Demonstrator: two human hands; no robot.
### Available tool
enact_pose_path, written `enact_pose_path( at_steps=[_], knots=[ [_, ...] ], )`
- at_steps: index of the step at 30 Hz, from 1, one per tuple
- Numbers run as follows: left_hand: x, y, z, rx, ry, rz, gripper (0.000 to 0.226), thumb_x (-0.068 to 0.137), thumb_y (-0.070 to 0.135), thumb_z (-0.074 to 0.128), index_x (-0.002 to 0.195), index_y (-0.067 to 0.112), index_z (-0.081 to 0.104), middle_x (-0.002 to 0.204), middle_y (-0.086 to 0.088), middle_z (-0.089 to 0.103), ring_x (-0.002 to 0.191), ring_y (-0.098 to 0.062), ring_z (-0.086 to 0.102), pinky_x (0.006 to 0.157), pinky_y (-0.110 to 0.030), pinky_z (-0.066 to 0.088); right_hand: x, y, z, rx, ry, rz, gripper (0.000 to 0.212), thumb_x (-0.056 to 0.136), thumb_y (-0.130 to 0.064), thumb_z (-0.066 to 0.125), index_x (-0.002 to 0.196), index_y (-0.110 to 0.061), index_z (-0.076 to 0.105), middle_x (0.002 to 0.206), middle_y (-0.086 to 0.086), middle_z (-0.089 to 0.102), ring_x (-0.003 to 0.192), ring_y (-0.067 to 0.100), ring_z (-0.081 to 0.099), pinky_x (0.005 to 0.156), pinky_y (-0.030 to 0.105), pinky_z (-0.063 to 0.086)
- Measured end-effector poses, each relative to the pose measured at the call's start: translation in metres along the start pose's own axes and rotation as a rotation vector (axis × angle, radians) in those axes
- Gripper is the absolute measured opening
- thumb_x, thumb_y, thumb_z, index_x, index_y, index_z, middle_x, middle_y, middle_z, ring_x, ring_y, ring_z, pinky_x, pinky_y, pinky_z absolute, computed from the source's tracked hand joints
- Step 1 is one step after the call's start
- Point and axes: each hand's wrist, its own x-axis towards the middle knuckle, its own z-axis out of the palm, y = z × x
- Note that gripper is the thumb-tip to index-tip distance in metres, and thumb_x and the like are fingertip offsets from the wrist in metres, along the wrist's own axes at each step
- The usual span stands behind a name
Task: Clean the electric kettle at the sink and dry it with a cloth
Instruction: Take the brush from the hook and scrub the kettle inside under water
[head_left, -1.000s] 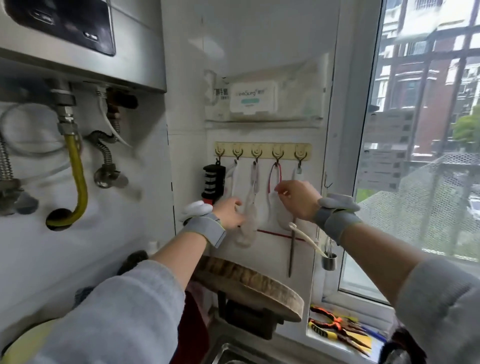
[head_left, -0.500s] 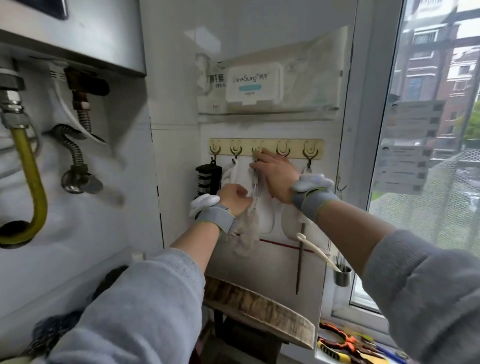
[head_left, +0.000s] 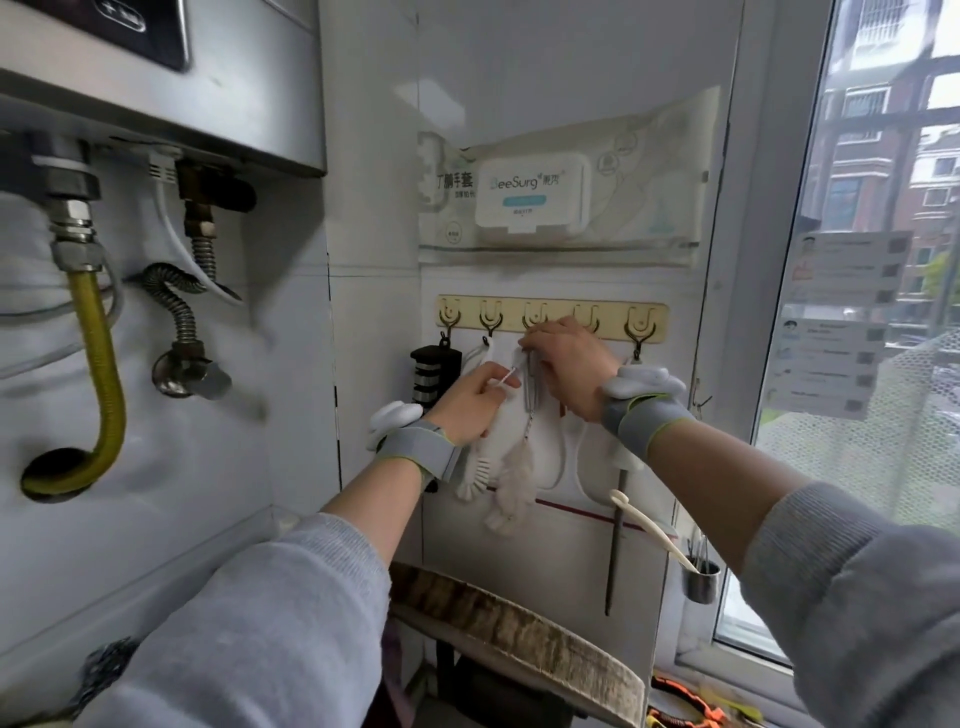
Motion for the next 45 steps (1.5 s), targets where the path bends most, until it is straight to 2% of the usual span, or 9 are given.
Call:
enact_pose_path(
  at_steps=[6,11,19,25,29,32,35,39,45],
  knots=[
    [0.003,0.016,-0.013,0.162,0.234,0.108,0.021,0.098,0.024,0.047,0.083,0.012,0.056,0.074,-0.003,0.050,0.068,-0.022,0.046,0.056,-0.028,0.031,0.016,-0.009,-0.002,0.131,0.032,0.082,0.037,0.085,0.003,0.047,0.119,-0.005,0.059,0.120,0.015,0.054,0.109,0.033,0.053,0.089,0.036,0.043],
    [0.006,0.017,-0.017,-0.193,0.342,-0.015,0.032,0.098,0.007,0.040,0.070,0.014,0.052,0.058,-0.006,0.046,0.046,-0.019,0.039,0.038,-0.019,0.036,0.020,-0.012,0.000,0.175,0.227,0.200,0.027,0.083,0.007,0.049,0.108,0.002,0.058,0.113,0.018,0.050,0.091,0.035,0.055,0.069,0.034,0.043],
    [-0.003,-0.015,-0.027,-0.085,0.408,-0.020,0.021,0.096,0.014,0.052,0.094,0.006,0.073,0.055,0.014,0.059,0.041,0.014,0.051,0.044,-0.003,0.038,0.017,-0.032,-0.007,0.110,-0.009,0.401,0.021,0.091,-0.018,0.051,0.105,-0.011,0.036,0.092,0.011,0.055,0.070,0.030,0.049,0.062,0.036,0.044],
    [-0.006,-0.012,-0.036,-0.051,0.443,-0.041,0.017,0.089,0.023,0.063,0.090,0.012,0.077,0.091,-0.012,0.074,0.085,-0.027,0.068,0.081,-0.039,0.057,0.002,-0.060,0.006,0.246,-0.020,0.693,0.035,0.090,-0.020,0.052,0.115,-0.015,0.028,0.096,0.007,0.054,0.076,0.030,0.052,0.057,0.035,0.037],
    [-0.009,-0.020,-0.045,-0.041,0.468,-0.061,0.017,0.088,0.023,0.065,0.094,0.013,0.076,0.097,-0.009,0.074,0.093,-0.025,0.067,0.085,-0.036,0.055,0.009,-0.063,0.016,0.486,-0.028,0.843,0.033,0.095,-0.021,0.046,0.121,-0.002,0.040,0.116,0.015,0.058,0.100,0.037,0.060,0.072,0.034,0.043],
    [-0.011,-0.025,-0.053,-0.010,0.464,-0.053,0.018,0.092,0.019,0.060,0.097,0.009,0.074,0.095,-0.013,0.073,0.085,-0.025,0.067,0.075,-0.027,0.052,0.017,-0.062,0.023,0.859,-0.022,0.896,0.024,0.095,-0.013,0.042,0.108,0.004,0.053,0.101,0.022,0.063,0.076,0.031,0.061,0.078,0.041,0.055],
    [-0.011,-0.025,-0.056,-0.039,0.474,-0.065,0.019,0.092,0.009,0.055,0.096,0.009,0.073,0.093,-0.016,0.072,0.073,-0.025,0.063,0.063,-0.020,0.047,0.019,-0.062,0.015,1.180,-0.029,0.944,0.035,0.096,-0.033,0.041,0.117,-0.005,0.049,0.079,0.013,0.054,0.062,0.023,0.050,0.060,0.038,0.057],
    [-0.011,-0.021,-0.053,-0.061,0.461,-0.054,0.017,0.092,0.011,0.057,0.098,0.009,0.073,0.094,-0.015,0.072,0.072,-0.021,0.061,0.065,-0.024,0.049,0.021,-0.056,0.004,1.169,-0.028,0.999,0.064,0.094,-0.059,0.031,0.076,-0.002,0.054,0.060,0.009,0.050,0.047,0.021,0.042,0.042,0.024,0.039],
    [-0.009,-0.017,-0.045,-0.090,0.447,-0.043,0.018,0.090,0.017,0.061,0.097,0.009,0.076,0.098,-0.011,0.073,0.094,-0.030,0.068,0.088,-0.042,0.054,0.027,-0.047,-0.005,1.103,-0.079,1.024,0.049,0.100,-0.034,0.031,0.066,-0.004,0.051,0.048,0.007,0.048,0.033,0.016,0.034,0.035,0.011,0.025]
  ],
)
